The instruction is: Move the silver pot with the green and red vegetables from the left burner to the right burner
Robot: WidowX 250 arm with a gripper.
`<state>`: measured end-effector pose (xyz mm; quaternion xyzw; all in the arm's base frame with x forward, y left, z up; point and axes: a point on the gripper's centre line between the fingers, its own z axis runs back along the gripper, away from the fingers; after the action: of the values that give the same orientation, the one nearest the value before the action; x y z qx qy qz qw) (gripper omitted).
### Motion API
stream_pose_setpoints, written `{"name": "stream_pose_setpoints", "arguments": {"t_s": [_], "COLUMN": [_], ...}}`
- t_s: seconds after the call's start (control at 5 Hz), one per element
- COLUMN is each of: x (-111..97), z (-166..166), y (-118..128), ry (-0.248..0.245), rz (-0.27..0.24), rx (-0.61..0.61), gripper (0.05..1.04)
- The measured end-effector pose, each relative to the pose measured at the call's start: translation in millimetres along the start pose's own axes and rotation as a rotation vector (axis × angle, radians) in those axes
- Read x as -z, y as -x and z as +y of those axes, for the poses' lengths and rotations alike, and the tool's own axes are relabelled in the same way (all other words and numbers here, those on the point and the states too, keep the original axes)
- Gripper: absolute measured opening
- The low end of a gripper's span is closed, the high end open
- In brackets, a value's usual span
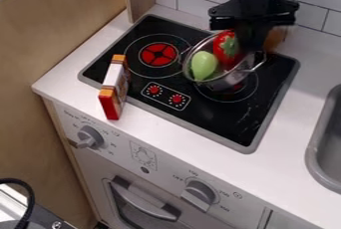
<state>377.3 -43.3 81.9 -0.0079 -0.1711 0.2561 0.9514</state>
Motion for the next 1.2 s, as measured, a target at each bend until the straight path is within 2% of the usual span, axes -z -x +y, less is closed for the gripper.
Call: {"name": "stream_pose_setpoints", "arguments": {"t_s": [0.2,0.4,0.6,0.8,1.2], "x": [3,5,-4,-20,-42], "z": [7,13,14,15,61], "y": [2,1,-2,-12,-24], "ry": [-0.003,-0.002,0.002,0.012,-0.015], "rz": [0.024,0.035,0.097,0.158,0.302], "rx": [0.006,-0.002,-0.039,-0.067,0.001], "gripper": [0.468,0.766,0.987,0.997,0.997]}}
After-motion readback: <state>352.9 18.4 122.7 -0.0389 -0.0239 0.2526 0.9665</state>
